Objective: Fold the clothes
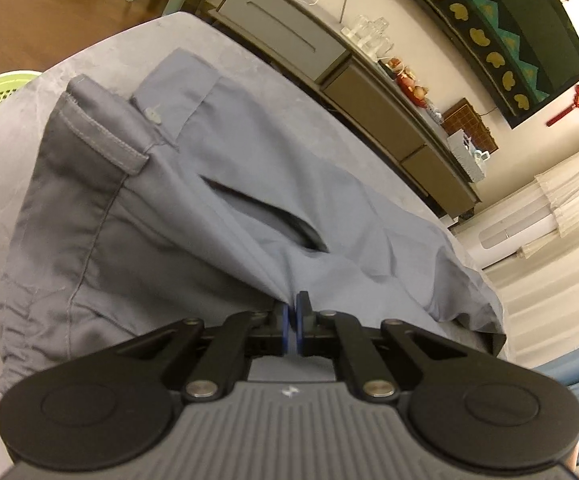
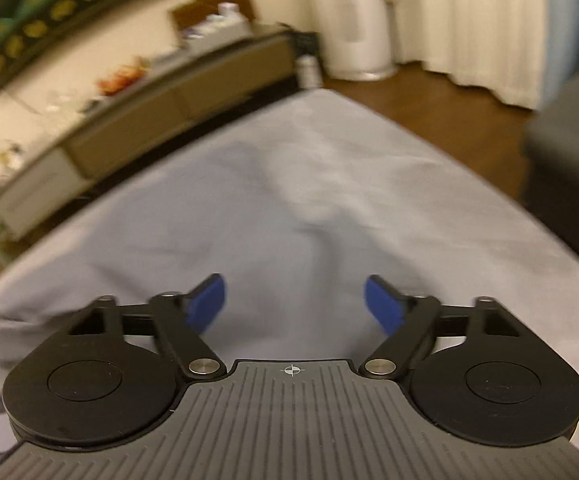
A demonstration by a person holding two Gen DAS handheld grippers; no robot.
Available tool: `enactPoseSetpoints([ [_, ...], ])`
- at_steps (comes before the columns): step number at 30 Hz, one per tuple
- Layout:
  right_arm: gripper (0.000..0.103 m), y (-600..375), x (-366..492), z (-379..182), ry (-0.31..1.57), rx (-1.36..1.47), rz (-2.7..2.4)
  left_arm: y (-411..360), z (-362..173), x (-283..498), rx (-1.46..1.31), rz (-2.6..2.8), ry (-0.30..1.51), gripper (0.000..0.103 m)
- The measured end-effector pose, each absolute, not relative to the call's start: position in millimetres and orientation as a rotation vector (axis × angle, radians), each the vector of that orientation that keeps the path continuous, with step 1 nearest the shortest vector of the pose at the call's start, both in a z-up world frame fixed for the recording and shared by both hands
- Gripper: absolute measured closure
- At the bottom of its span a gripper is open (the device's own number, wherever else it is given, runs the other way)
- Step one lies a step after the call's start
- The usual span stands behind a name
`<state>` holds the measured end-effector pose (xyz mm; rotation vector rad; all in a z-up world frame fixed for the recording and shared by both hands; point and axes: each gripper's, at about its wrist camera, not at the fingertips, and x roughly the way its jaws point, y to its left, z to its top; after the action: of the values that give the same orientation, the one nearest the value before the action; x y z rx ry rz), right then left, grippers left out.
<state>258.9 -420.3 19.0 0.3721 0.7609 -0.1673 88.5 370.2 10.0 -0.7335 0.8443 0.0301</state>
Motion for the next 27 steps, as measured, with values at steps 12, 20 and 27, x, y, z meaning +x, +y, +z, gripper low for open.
enactPoseSetpoints([
  [12,0.096,-359,318,-35,0.970,0.361,-0.226,363,24,75,-0.704,-0.049,0.749,0.099],
  [20,0.097,-406,230,-21,0.919,0.544,-0.207,366,6,69,-0.710,-0.057,0.822,0.097],
  [27,0.048,-427,228,-23,0.903,0.537,-0.325,387,-8,80,-0.809,0.099,0.827,0.046],
])
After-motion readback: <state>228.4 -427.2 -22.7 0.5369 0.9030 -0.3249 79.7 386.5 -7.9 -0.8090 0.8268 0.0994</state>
